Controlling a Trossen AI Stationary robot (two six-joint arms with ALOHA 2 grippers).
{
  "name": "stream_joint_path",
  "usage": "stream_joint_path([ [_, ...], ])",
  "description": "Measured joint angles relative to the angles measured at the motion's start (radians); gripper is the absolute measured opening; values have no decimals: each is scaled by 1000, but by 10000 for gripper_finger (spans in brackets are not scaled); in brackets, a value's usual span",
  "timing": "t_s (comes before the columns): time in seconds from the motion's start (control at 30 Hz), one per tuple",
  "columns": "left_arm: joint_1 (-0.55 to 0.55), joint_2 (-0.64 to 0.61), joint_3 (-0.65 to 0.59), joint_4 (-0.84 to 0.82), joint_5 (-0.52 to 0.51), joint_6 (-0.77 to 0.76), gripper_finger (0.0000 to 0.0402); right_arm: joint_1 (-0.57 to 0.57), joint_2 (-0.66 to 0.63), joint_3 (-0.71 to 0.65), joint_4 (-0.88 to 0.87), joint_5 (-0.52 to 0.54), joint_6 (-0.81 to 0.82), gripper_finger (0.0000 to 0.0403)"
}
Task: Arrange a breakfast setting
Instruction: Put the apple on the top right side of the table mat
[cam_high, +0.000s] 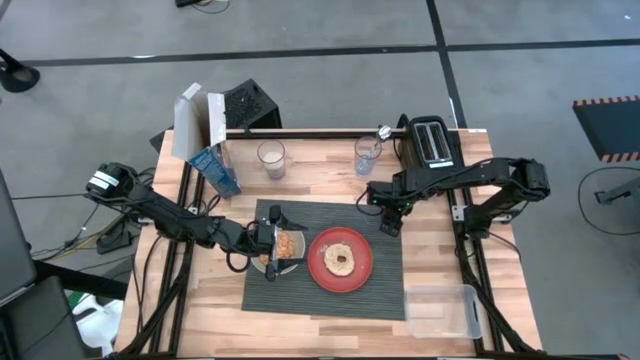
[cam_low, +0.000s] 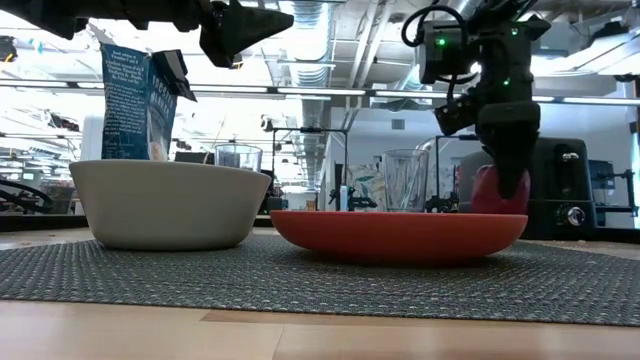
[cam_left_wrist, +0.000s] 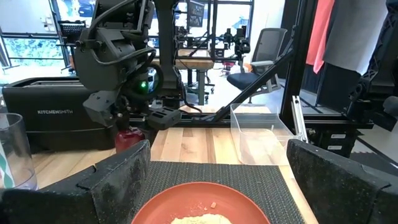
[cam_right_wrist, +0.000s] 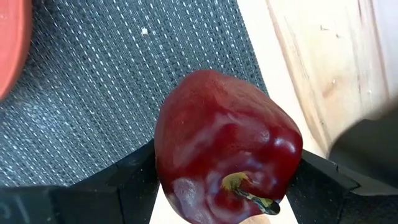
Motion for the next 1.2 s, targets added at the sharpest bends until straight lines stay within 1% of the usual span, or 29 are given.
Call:
stream_joint_path([
  [0.17,0,0,0,4,0,0,364,1,1,0,0,0,18,311],
  [0.47,0,0,0,8,0,-3,364,25,128,11,6,11,4,311],
  [0.7,0,0,0,5,2,-3,364,33,143,52,-9,14,3,312],
  [0.8,0,0,0,5,2,-3,364,33,145,61,-6,10,2,321],
  [1.03,0,0,0,4,3,-3,364,33,147,62,13,-6,2,358],
  [1.2,0,0,0,4,3,-3,364,34,139,62,-7,-7,-1,363],
])
